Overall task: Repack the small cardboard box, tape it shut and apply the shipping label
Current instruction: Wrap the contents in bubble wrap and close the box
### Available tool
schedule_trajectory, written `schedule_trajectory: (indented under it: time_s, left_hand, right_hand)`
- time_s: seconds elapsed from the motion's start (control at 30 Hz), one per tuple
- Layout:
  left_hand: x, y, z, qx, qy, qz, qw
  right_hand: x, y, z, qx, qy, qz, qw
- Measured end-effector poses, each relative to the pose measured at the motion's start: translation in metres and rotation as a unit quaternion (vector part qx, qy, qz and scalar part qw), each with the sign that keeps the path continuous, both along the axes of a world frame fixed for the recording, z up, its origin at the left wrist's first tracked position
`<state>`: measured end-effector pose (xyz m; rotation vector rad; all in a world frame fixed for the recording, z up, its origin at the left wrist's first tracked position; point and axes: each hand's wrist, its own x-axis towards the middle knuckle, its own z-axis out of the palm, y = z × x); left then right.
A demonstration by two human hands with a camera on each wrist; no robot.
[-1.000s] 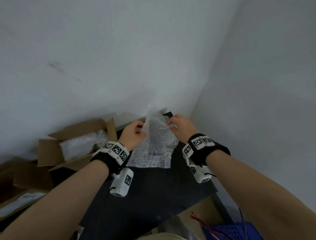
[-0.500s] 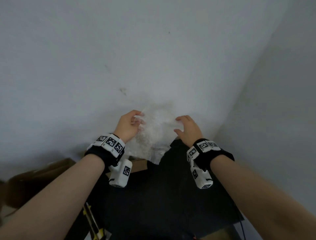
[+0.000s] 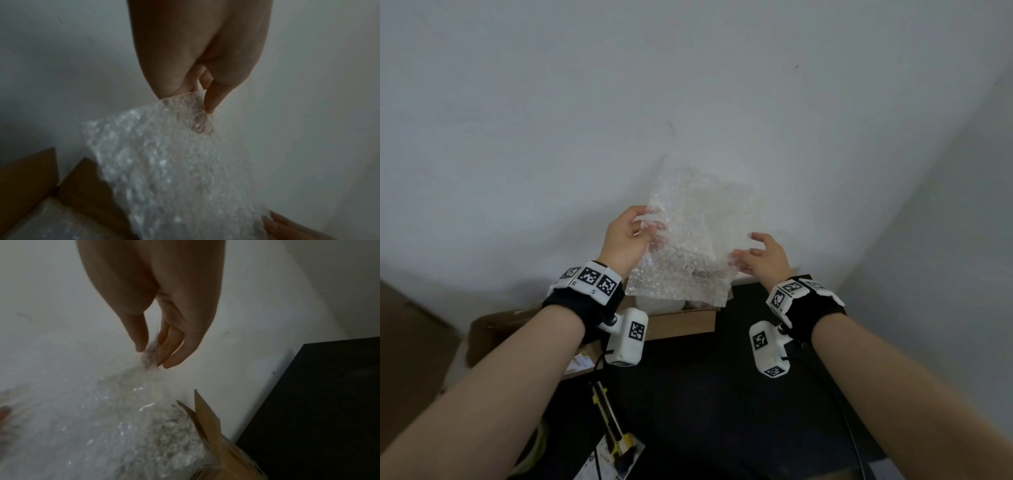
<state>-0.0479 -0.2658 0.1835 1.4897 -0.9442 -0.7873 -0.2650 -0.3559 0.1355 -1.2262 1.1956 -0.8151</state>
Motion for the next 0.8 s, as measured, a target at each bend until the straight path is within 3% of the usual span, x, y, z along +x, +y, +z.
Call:
schedule_trajectory:
  time_s: [0.1, 0.33, 0.53, 0.63, 0.8]
  left_hand:
    - [0.015, 0.010, -0.001, 0.024, -0.051, 0.024, 0.998]
    - [0.035, 0.031, -0.003, -0.002, -0.034, 0.010, 0.999]
    - [0.047, 0.046, -0.004, 0.034, -0.103, -0.020, 0.994]
    - [0.053, 0.053, -0.006, 0.034, -0.151, -0.009, 0.988]
    - [0.062, 0.066, -0.007, 0.004, -0.165, 0.011, 0.986]
  right_hand:
    - [0.007, 0.008, 0.012, -0.020, -0.049, -0.014, 0.999]
    - [0.014, 0.024, 0.027, -0.127, -0.040, -0.015, 0.991]
    - [0.021, 0.037, 0.028, -0.183, 0.098, 0.096, 0.974]
    - [0.025, 0.041, 0.023, -0.225, 0.174, 0.107, 0.953]
    - [0.029, 0.051, 0.026, -0.294, 0.192, 0.118, 0.929]
